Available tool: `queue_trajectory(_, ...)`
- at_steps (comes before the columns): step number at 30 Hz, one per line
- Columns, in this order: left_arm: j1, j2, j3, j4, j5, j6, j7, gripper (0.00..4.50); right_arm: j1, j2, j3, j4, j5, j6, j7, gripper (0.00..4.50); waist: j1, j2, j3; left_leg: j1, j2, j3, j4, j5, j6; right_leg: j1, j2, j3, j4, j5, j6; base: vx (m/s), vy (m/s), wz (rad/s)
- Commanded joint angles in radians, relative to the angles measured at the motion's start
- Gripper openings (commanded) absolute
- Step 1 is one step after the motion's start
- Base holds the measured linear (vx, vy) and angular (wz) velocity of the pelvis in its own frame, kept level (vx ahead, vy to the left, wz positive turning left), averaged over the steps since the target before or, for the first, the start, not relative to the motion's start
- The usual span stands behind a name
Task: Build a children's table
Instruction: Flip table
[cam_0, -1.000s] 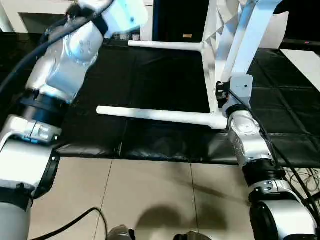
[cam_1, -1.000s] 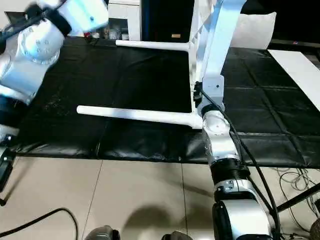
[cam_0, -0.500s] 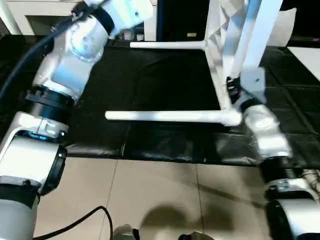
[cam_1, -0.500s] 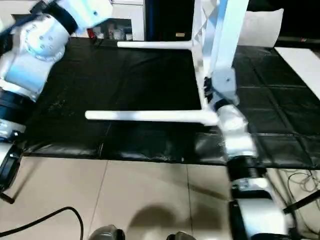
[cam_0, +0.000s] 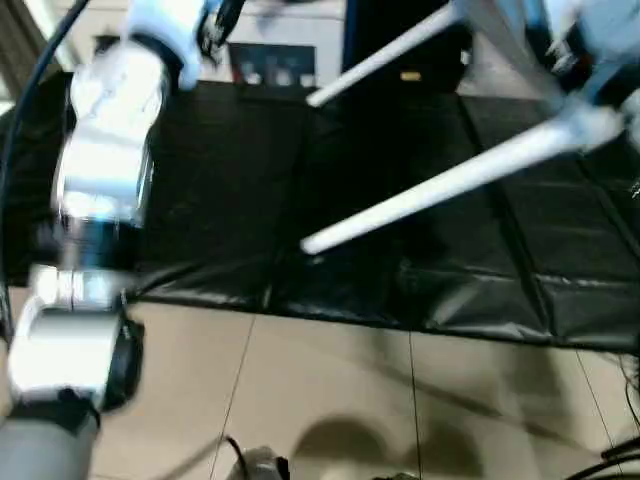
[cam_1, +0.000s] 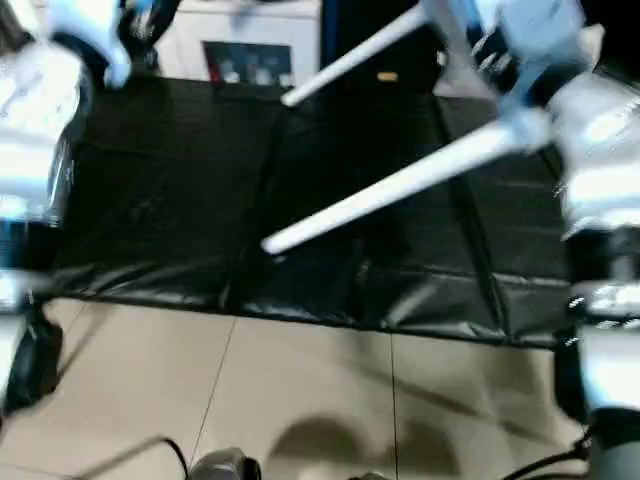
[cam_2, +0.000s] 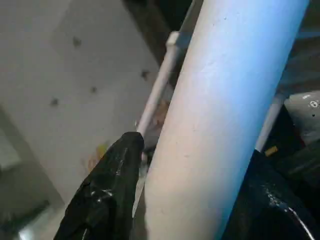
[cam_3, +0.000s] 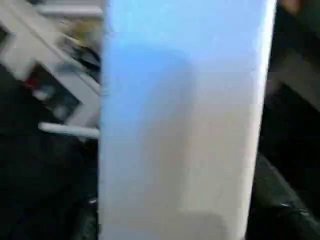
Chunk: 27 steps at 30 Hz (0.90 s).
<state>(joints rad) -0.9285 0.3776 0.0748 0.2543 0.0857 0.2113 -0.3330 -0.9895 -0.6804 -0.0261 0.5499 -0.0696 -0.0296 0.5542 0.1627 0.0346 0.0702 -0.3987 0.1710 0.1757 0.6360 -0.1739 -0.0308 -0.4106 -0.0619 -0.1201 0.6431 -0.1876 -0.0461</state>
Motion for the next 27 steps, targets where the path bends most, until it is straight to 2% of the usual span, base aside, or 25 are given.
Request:
queue_trajectory(1,0.062,-0.095,-0.009,-0.04,-0.122,0.122,0.008,2.16,-0.045,0.019,0.051,0.012,0.062,-0.077,0.147,2.84,-0.01,-0.025,-0.076,0.03,0.061,-0.023,-0.057,-0.224,0.064,0.044,-0.101,0.062,-0.11,-0.403,-0.102,0.0,0.0,0.0)
queue_trajectory(2,0.071,-0.103,-0.008,-0.052,-0.129,0.137,0.015,2.16,-0.059,0.02,0.046,0.022,0.068,-0.087,0.155,3.01,-0.013,-0.024,-0.073,0.037,0.058,-0.021,-0.056,-0.249,0.063,0.036,-0.097,0.06,-0.116,-0.429,-0.103,0.0,0.0,0.0)
queue_trajectory(3,0.076,-0.111,-0.006,-0.061,-0.138,0.15,0.02,2.16,-0.074,0.022,0.041,0.036,0.072,-0.107,0.16,3.01,-0.012,-0.024,-0.071,0.04,0.056,-0.021,-0.055,-0.264,0.063,0.035,-0.096,0.059,-0.12,-0.446,-0.099,0.0,0.0,0.0)
queue_trajectory(5,0.082,-0.123,-0.005,-0.078,-0.144,0.165,0.025,2.16,-0.132,0.026,0.028,0.084,0.078,-0.202,0.165,3.23,-0.014,-0.028,-0.068,0.043,0.049,-0.023,-0.054,-0.315,0.051,0.034,-0.097,0.049,-0.131,-0.533,-0.062,0.0,0.0,0.0)
queue_trajectory(6,0.084,-0.123,-0.006,-0.081,-0.143,0.167,0.024,2.16,-0.142,0.028,0.023,0.088,0.083,-0.214,0.168,3.3,-0.015,-0.022,-0.066,0.047,0.049,-0.026,-0.054,-0.331,0.047,0.03,-0.097,0.045,-0.139,-0.563,-0.045,0.0,0.0,0.0)
queue_trajectory(7,0.086,-0.122,-0.007,-0.084,-0.142,0.168,0.024,2.16,-0.147,0.029,0.02,0.089,0.086,-0.218,0.171,3.4,-0.017,-0.021,-0.066,0.052,0.052,-0.028,-0.056,-0.352,0.044,0.028,-0.098,0.042,-0.143,-0.565,-0.038,0.0,0.0,0.0)
queue_trajectory(8,0.085,-0.122,-0.005,-0.085,-0.14,0.171,0.022,2.16,-0.159,0.034,0.007,0.089,0.103,-0.221,0.176,3.4,-0.018,-0.022,-0.066,0.05,0.054,-0.03,-0.059,-0.359,0.042,0.03,-0.097,0.04,-0.143,-0.56,-0.037,0.0,0.0,0.0)
queue_trajectory(9,0.085,-0.121,-0.004,-0.085,-0.14,0.172,0.022,2.07,-0.164,0.036,0.001,0.088,0.111,-0.222,0.175,3.61,-0.018,-0.02,-0.066,0.052,0.056,-0.032,-0.061,-0.37,0.041,0.031,-0.097,0.04,-0.144,-0.555,-0.036,0.0,0.0,0.0)
queue_trajectory(10,0.087,-0.122,0.004,-0.098,-0.125,0.187,0.014,2.03,-0.207,0.062,-0.061,0.094,0.179,-0.241,0.178,3.61,-0.022,-0.018,-0.068,0.048,0.059,-0.036,-0.066,-0.385,0.039,0.035,-0.098,0.039,-0.141,-0.536,-0.036,0.0,0.0,0.0)
queue_trajectory(12,0.095,-0.117,0.002,-0.106,-0.107,0.174,0.002,2.0,-0.242,0.097,-0.147,0.086,0.282,-0.271,0.176,3.78,-0.025,-0.016,-0.074,0.045,0.065,-0.042,-0.071,-0.397,0.036,0.039,-0.101,0.04,-0.134,-0.495,-0.045,0.0,0.0,0.0)
queue_trajectory(13,0.098,-0.113,-0.002,-0.104,-0.102,0.161,-0.001,1.97,-0.25,0.109,-0.179,0.08,0.321,-0.285,0.171,3.88,-0.025,-0.013,-0.077,0.048,0.07,-0.041,-0.072,-0.393,0.038,0.033,-0.103,0.047,-0.132,-0.45,-0.062,0.0,0.0,0.0)
queue_trajectory(14,0.104,-0.109,-0.006,-0.104,-0.098,0.148,-0.007,1.94,-0.247,0.119,-0.202,0.063,0.358,-0.284,0.178,3.98,-0.028,-0.012,-0.073,0.042,0.071,-0.041,-0.077,-0.393,0.04,0.034,-0.1,0.048,-0.129,-0.42,-0.076,0.0,0.0,0.0)
queue_trajectory(15,0.109,-0.105,-0.011,-0.105,-0.1,0.143,-0.008,1.94,-0.244,0.123,-0.214,0.056,0.386,-0.289,0.191,3.98,-0.026,-0.009,-0.073,0.044,0.075,-0.042,-0.08,-0.403,0.036,0.034,-0.101,0.05,-0.127,-0.4,-0.082,0.0,0.0,0.0)
queue_trajectory(17,0.13,-0.098,-0.012,-0.102,-0.103,0.129,-0.006,1.83,-0.195,0.138,-0.224,0.003,0.438,-0.239,0.204,4.18,-0.031,-0.011,-0.072,0.035,0.076,-0.045,-0.088,-0.392,0.033,0.044,-0.101,0.053,-0.119,-0.349,-0.091,0.0,0.0,0.0)
queue_trajectory(18,0.142,-0.094,-0.012,-0.102,-0.104,0.122,-0.007,1.79,-0.155,0.149,-0.224,-0.034,0.454,-0.213,0.198,4.29,-0.033,-0.008,-0.071,0.029,0.075,-0.046,-0.09,-0.375,0.033,0.048,-0.104,0.056,-0.115,-0.319,-0.098,0.0,0.0,0.0)
queue_trajectory(19,0.15,-0.091,-0.012,-0.102,-0.104,0.117,-0.009,1.77,-0.128,0.157,-0.224,-0.058,0.463,-0.197,0.194,4.36,-0.034,-0.008,-0.073,0.031,0.074,-0.043,-0.091,-0.367,0.033,0.049,-0.105,0.058,-0.116,-0.309,-0.099,0.0,0.0,0.0)
queue_trajectory(21,0.174,-0.07,-0.025,-0.098,-0.079,0.098,-0.012,1.73,-0.017,0.202,-0.234,-0.149,0.479,-0.171,0.147,4.42,-0.035,-0.013,-0.076,0.028,0.071,-0.041,-0.09,-0.329,0.036,0.055,-0.108,0.061,-0.114,-0.282,-0.108,0.0,0.0,0.0)
queue_trajectory(22,0.191,-0.056,-0.03,-0.093,-0.059,0.09,-0.007,1.69,0.066,0.238,-0.236,-0.214,0.481,-0.161,0.106,4.49,-0.033,-0.008,-0.074,0.029,0.071,-0.039,-0.091,-0.311,0.039,0.049,-0.108,0.066,-0.119,-0.289,-0.099,0.0,0.0,0.0)
queue_trajectory(24,0.203,-0.045,-0.035,-0.086,-0.041,0.083,0.0,1.66,0.13,0.264,-0.234,-0.26,0.483,-0.155,0.079,4.5,-0.036,-0.011,-0.081,0.032,0.07,-0.041,-0.089,-0.308,0.032,0.054,-0.109,0.063,-0.116,-0.305,-0.108,0.0,0.0,0.0)
queue_trajectory(25,0.213,-0.041,-0.033,-0.083,-0.036,0.08,0.005,1.63,0.175,0.284,-0.232,-0.295,0.489,-0.145,0.06,4.5,-0.028,0.0,-0.082,0.032,0.067,-0.036,-0.084,-0.276,0.032,0.05,-0.11,0.067,-0.119,-0.294,-0.112,0.0,0.0,0.0)
queue_trajectory(26,0.229,-0.037,-0.028,-0.082,-0.038,0.068,0.008,1.61,0.249,0.315,-0.232,-0.341,0.494,-0.13,0.019,4.5,-0.029,-0.008,-0.08,0.025,0.066,-0.034,-0.085,-0.257,0.04,0.052,-0.108,0.066,-0.119,-0.29,-0.113,0.0,0.0,0.0)
queue_trajectory(27,0.239,-0.036,-0.025,-0.082,-0.043,0.061,0.005,1.6,0.291,0.335,-0.238,-0.352,0.487,-0.129,-0.011,4.5,-0.025,-0.005,-0.078,0.028,0.066,-0.033,-0.086,-0.257,0.043,0.047,-0.106,0.065,-0.123,-0.318,-0.1,0.0,0.0,0.0)
